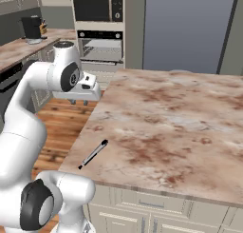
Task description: Pick up the tongs from the counter and place them near the plate next to the oven.
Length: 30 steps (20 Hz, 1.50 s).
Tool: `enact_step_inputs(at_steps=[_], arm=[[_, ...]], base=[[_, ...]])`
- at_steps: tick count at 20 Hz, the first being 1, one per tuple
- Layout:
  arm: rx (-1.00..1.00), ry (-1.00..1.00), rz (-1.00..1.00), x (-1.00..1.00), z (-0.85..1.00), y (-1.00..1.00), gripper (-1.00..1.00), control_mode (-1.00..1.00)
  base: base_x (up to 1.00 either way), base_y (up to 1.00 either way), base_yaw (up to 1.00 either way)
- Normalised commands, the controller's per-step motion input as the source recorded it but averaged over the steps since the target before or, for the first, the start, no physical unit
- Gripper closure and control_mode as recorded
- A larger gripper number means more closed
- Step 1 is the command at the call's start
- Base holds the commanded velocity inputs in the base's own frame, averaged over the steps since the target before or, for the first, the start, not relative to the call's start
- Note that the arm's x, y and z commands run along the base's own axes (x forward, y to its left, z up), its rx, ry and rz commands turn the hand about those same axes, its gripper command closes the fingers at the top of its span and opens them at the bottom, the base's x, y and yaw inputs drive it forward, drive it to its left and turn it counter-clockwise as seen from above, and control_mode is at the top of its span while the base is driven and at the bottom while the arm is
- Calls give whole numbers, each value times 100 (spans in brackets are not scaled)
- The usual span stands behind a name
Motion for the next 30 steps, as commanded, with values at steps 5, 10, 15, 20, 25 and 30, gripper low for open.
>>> enact_step_inputs(at_steps=[5, 10, 15, 20, 25, 30], arm=[[1, -11, -3, -34, -2, -9, -100, -100], [11, 1, -22, -40, -40, -33, -100, -100], [0, 20, -32, -1, -78, 15, -100, -100], [1, 20, -22, 9, -62, 20, -100, -100], [4, 9, -2, 8, -53, -2, -100, -100], [0, 13, 1, 44, -50, 0, -100, -100]], base=[[0, 0, 0], [0, 0, 0], [0, 0, 0], [0, 0, 0], [0, 0, 0], [0, 0, 0]])
